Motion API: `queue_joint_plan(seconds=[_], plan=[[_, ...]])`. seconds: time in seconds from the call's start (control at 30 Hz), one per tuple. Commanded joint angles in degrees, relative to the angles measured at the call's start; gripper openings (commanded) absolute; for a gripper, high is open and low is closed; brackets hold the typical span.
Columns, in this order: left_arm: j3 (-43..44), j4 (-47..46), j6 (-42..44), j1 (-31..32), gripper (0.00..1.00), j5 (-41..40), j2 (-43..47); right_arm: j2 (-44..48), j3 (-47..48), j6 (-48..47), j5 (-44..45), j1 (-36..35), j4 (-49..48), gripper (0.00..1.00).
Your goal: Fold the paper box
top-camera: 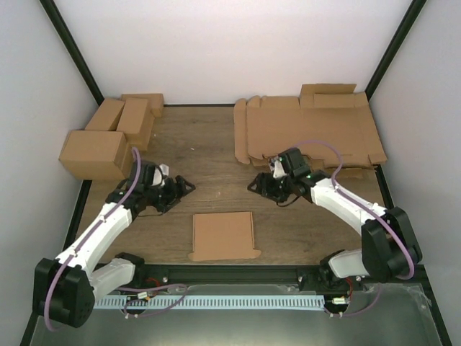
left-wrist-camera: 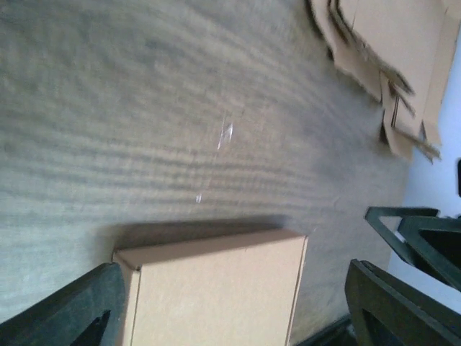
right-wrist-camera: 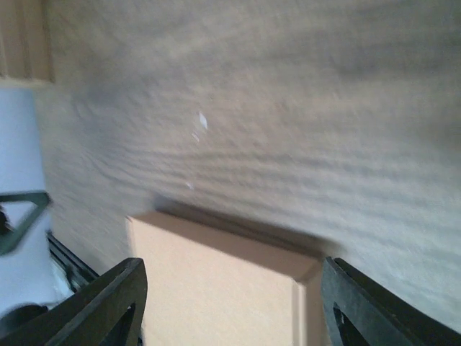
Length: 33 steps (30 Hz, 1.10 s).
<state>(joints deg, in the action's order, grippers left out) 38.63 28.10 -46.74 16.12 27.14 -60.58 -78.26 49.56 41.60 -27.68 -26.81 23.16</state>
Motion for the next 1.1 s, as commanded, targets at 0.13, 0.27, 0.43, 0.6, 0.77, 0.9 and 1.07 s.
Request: queue_joint_plan(seconds=[0.13, 0.27, 0.43, 0.6, 0.77, 0.9, 1.07], plan=[[-13.08, -1.21, 3.63, 6.36, 0.81, 8.32, 5.29, 5.36, -15.24, -3.71, -7.88, -5.48, -2.18, 0.68], [-18.03, -7.45, -0.72, 13.40, 0.83, 6.39, 10.16, 9.69, -21.60, -2.25, -9.79, -8.34, -7.77, 0.67], [-21.37, -12.78, -4.67, 20.07, 0.85, 3.60, 13.09, 14.27, -28.04, 0.28, -11.86, -10.01, -13.54, 0.68], [-23.55, -9.05, -5.49, 22.04, 0.84, 1.69, 14.38, 16.64, -30.02, 2.33, -11.45, -11.40, -12.35, 0.70], [-26.65, -9.54, -8.64, 22.34, 0.81, 3.16, 19.60, 19.81, -32.92, 5.32, -12.29, -11.86, -13.28, 0.73], [-26.77, -9.39, -9.60, 22.80, 0.80, 4.37, 20.44, 21.64, -33.04, 6.03, -12.57, -11.96, -13.42, 0.73], [-27.87, -12.51, -11.66, 23.42, 0.77, 5.81, 19.94, 20.70, -33.02, 6.60, -13.62, -11.96, -14.97, 0.73]])
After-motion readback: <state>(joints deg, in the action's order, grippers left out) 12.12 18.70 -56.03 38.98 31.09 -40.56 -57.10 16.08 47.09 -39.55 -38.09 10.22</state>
